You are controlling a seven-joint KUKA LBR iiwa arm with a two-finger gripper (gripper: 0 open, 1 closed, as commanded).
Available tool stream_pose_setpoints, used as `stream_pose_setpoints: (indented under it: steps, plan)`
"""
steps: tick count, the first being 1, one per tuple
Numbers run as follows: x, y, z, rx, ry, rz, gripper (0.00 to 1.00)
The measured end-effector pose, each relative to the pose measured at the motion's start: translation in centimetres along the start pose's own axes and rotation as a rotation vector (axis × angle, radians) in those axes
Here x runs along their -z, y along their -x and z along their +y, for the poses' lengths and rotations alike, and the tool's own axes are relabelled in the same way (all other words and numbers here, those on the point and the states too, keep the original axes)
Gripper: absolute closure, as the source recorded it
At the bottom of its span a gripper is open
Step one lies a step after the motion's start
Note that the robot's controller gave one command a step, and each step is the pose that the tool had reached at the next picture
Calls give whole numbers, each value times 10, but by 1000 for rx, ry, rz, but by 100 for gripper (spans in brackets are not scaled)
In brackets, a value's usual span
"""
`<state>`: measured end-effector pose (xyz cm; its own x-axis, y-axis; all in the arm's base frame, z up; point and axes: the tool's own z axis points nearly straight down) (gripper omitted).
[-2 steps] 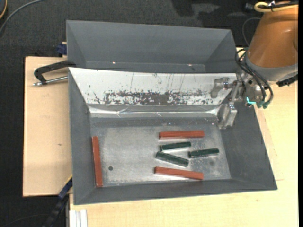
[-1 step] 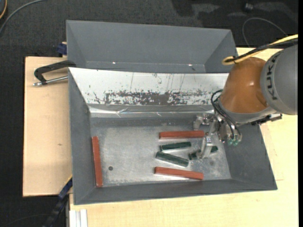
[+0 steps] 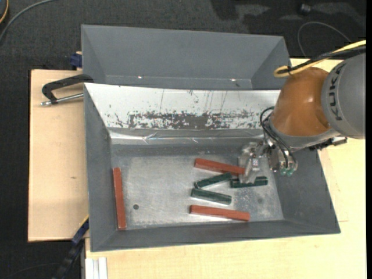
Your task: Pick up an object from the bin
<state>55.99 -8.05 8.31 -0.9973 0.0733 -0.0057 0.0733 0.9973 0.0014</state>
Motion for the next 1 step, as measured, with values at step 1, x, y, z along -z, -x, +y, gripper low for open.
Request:
stream_pose_setpoints:
  steps: [1]
  plan:
    - [147, 3, -31, -35, -3, -10, 100]
